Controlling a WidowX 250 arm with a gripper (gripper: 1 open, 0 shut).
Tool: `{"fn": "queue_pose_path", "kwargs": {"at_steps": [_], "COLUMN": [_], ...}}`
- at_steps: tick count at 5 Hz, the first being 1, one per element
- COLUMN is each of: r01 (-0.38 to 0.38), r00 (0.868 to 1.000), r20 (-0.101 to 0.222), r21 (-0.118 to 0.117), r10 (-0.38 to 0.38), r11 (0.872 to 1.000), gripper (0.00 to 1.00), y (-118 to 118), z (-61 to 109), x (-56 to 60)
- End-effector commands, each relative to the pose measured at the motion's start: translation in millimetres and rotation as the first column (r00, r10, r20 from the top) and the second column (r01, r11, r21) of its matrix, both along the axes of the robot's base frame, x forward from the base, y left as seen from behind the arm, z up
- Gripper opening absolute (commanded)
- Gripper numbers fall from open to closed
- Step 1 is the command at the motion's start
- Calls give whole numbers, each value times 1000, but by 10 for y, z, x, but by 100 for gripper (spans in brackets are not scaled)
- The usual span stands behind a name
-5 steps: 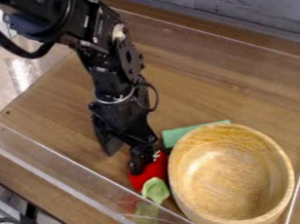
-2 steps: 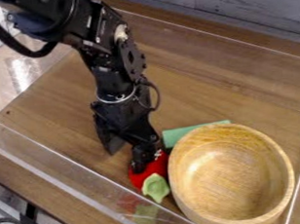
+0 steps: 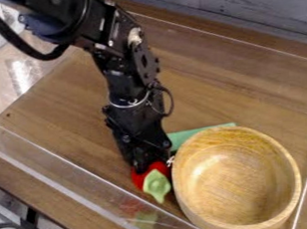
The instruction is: Move the red object to the right side of the table
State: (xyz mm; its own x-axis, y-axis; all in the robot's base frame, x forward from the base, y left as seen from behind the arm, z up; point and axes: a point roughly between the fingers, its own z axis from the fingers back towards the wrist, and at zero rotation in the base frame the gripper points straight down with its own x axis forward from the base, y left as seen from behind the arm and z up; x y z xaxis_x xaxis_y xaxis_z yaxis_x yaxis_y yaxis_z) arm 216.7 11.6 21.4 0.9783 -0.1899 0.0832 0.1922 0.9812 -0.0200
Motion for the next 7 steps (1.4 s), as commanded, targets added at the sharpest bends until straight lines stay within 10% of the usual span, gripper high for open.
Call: {"fn": "queue_pose_path", "kwargs": {"at_steps": [1, 4, 7], "r01": [-26, -59, -67], "r00": [1000, 998, 994], "r20": [3, 33, 91], "r21": [30, 100, 60], "r10": [26, 56, 62], "r11": [999, 993, 996], "gripper": [0, 0, 0], "y": [4, -496, -1405], "z": [117, 997, 1186], "x": [78, 484, 654]}}
